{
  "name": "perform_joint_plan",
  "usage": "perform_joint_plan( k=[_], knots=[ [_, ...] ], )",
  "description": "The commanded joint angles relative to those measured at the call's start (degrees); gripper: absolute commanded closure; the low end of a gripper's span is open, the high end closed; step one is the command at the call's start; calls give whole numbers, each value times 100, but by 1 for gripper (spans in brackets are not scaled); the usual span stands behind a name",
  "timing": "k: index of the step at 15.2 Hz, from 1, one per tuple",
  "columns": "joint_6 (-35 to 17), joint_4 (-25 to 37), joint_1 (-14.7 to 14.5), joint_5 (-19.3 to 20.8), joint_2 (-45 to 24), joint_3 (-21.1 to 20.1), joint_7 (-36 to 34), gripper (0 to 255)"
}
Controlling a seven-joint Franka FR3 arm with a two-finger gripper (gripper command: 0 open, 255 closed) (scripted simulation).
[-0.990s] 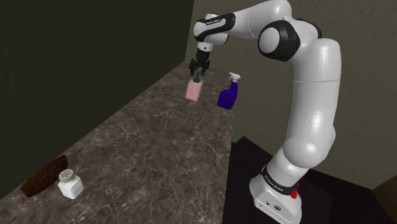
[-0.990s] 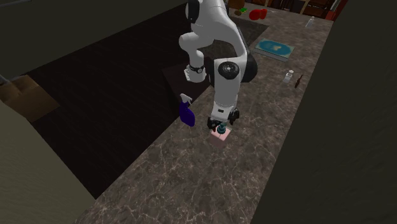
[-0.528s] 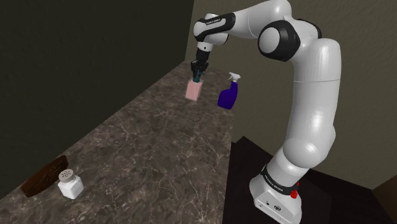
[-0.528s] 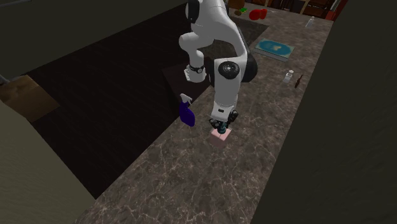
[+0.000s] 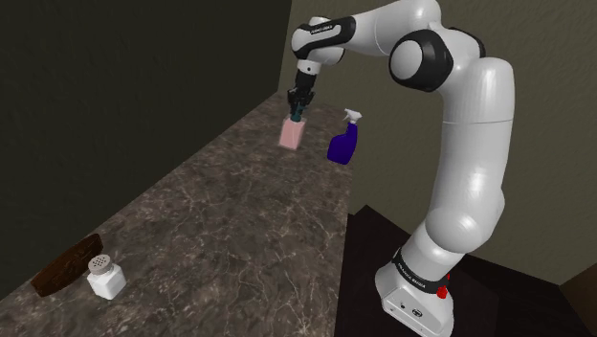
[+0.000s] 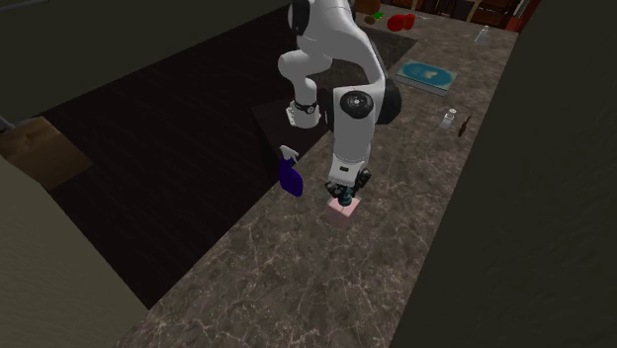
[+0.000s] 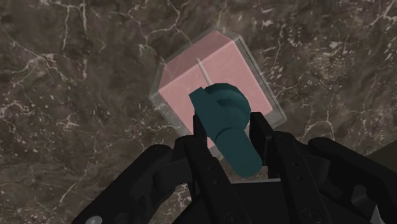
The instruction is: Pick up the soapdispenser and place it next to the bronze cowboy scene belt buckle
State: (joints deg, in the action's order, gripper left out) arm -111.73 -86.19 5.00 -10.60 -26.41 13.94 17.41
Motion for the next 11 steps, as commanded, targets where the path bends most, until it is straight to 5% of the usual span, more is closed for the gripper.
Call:
perform_joint_plan(
  k=[1,11],
  knots=[
    [127,102,9,11,26,8,-7,255],
    [840,720,36,63,129,33,-84,255]
  ],
)
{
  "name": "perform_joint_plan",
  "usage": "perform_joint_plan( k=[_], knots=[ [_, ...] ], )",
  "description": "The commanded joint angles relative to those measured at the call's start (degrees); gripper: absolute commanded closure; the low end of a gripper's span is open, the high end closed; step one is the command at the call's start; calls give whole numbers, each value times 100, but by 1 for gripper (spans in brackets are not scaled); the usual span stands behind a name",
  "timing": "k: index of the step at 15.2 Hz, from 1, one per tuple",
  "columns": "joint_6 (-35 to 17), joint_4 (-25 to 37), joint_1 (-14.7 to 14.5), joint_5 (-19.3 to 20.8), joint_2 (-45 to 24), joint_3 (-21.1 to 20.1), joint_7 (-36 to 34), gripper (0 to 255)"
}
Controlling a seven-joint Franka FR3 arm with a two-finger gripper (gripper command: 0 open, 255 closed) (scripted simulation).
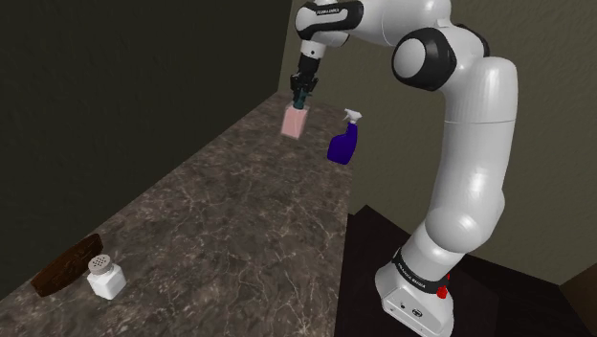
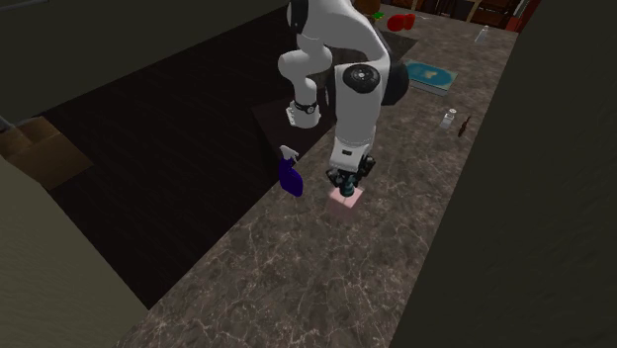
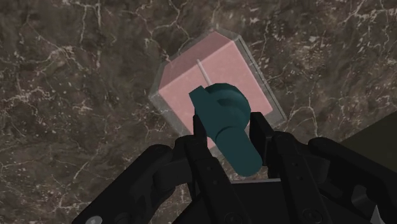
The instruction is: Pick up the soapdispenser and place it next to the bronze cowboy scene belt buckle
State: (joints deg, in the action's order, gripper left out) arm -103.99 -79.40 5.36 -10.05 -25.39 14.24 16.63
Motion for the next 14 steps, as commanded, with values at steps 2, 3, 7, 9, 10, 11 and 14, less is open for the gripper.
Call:
perform_joint_plan(
  k=[2,3,7,9,10,11,14],
  knots=[
    [218,190,10,13,30,7,-20,255],
    [295,269,15,15,30,8,-27,255],
    [613,608,42,17,10,13,-54,255],
    [778,796,58,15,-12,14,-66,255],
    [863,895,67,14,-26,15,-73,255],
    [949,997,77,11,-42,15,-79,255],
    [1217,1330,111,0,-105,15,-98,255]
  ],
)
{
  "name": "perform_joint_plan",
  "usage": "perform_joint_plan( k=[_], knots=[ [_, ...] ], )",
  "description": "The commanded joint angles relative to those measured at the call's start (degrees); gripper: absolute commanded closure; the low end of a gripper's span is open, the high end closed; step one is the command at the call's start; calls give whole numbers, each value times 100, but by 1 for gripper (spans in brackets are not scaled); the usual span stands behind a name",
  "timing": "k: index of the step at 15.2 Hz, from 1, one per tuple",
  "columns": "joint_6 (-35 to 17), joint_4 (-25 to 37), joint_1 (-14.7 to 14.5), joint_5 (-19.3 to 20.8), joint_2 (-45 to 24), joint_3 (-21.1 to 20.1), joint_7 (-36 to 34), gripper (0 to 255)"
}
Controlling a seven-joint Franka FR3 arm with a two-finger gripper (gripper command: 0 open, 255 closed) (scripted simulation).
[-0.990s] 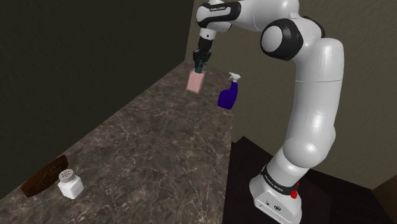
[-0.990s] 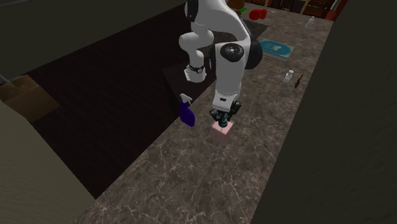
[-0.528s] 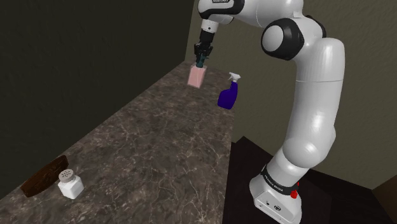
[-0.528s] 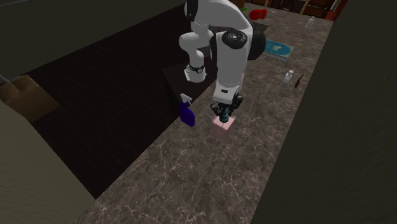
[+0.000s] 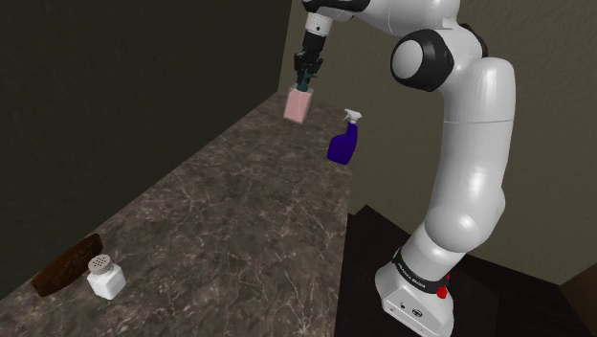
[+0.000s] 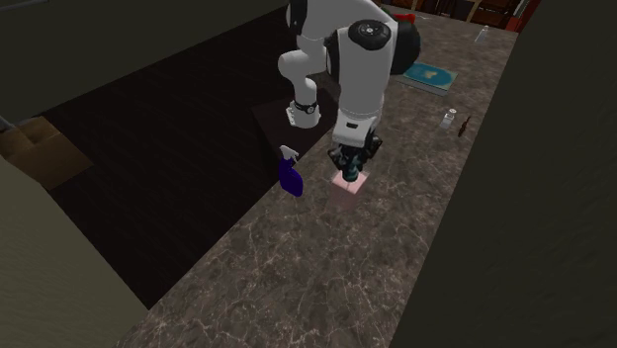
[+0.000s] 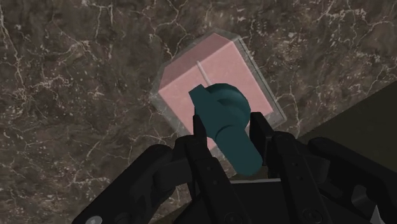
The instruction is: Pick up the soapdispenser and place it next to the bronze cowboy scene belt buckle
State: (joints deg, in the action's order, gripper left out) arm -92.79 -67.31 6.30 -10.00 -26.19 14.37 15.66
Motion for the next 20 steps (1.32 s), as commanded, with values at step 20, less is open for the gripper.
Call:
perform_joint_plan(
  k=[20],
  knots=[
    [-563,-2994,-1621,660,2647,-791,-2272,255]
  ],
)
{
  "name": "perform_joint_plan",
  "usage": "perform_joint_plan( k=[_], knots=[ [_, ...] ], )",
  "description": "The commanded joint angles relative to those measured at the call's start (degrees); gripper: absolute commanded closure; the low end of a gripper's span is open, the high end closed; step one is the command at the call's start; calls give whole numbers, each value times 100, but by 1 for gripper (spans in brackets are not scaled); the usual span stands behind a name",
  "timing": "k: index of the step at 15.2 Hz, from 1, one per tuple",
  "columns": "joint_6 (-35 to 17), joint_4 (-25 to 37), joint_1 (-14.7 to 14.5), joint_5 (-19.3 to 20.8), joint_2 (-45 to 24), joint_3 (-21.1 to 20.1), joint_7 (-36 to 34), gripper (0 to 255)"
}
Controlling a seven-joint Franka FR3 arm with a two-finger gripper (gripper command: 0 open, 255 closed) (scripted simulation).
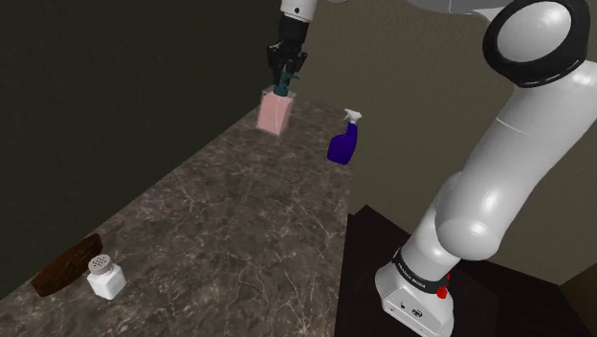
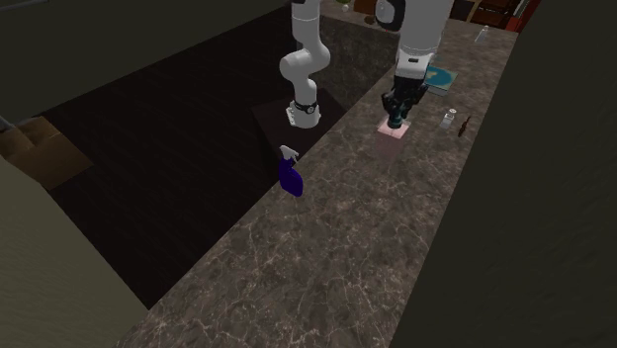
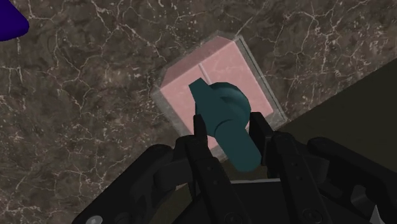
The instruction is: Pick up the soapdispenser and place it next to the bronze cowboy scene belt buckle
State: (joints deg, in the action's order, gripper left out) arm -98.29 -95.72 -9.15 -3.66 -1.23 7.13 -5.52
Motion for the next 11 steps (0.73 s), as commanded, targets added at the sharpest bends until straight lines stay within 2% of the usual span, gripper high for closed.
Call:
perform_joint_plan(
  k=[1,11],
  knots=[
    [-11,-222,-141,37,229,-133,-286,255],
    [91,-520,-762,58,703,-849,-1634,255]
  ],
)
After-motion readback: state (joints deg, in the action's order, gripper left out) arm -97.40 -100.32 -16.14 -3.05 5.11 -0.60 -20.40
